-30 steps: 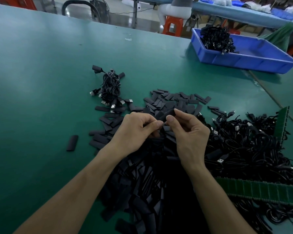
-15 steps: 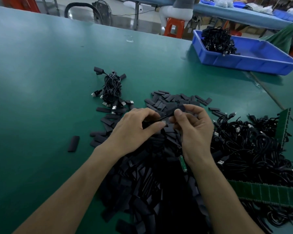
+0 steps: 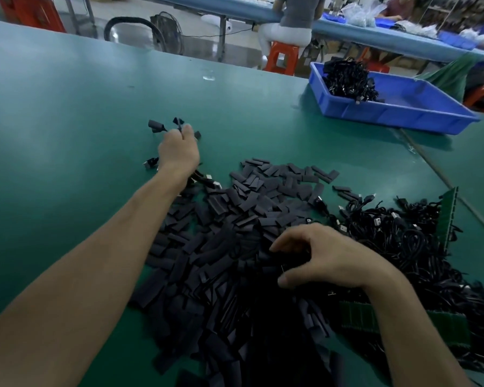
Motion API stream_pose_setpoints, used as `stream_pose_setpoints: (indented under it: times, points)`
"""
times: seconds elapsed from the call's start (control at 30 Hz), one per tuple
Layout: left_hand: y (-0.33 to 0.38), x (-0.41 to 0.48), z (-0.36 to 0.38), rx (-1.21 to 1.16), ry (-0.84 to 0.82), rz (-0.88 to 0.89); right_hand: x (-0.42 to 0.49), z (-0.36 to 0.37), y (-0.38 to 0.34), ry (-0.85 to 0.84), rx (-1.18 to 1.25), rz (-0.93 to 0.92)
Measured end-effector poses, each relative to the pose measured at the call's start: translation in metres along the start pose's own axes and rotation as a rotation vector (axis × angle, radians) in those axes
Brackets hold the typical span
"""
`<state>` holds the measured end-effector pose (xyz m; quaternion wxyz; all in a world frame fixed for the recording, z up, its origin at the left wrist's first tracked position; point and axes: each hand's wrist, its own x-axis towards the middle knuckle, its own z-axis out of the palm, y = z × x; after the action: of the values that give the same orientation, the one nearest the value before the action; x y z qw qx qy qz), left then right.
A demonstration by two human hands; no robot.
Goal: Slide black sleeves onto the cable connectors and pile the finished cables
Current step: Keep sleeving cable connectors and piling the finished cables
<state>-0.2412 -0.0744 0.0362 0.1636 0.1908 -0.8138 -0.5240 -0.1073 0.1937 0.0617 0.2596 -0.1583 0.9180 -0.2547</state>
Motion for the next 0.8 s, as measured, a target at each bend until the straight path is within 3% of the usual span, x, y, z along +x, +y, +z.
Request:
stream_pose_setpoints:
  times: [0.1,0.23,0.4,0.53,0.63,0.73,0.8]
  points:
    - [0.001,0.022,0.000,0.213,-0.082,-0.063,0.000,0.006,-0.003,0.000,-0.179,0.032]
    - [0.004,0.030,-0.001,0.482,-0.139,-0.047,0.000,0.008,-0.010,0.048,-0.236,0.037]
    - [-0.006,0.014,-0.003,0.469,-0.064,0.102,-0.002,0.001,-0.010,0.085,-0.198,0.013]
    - [-0.003,-0.028,0.000,0.335,0.047,0.398,0.001,0.001,-0.007,0.262,-0.061,-0.041]
    - [0.005,-0.063,0.005,0.109,-0.214,0.595,0.007,0.001,-0.012,0.544,0.099,-0.105]
    - [0.016,-0.096,0.006,-0.099,-0.557,0.628,0.013,0.000,-0.026,0.671,0.287,-0.256]
    - [0.021,-0.112,0.007,-0.178,-0.650,0.631,0.014,-0.002,-0.034,0.733,0.435,-0.376]
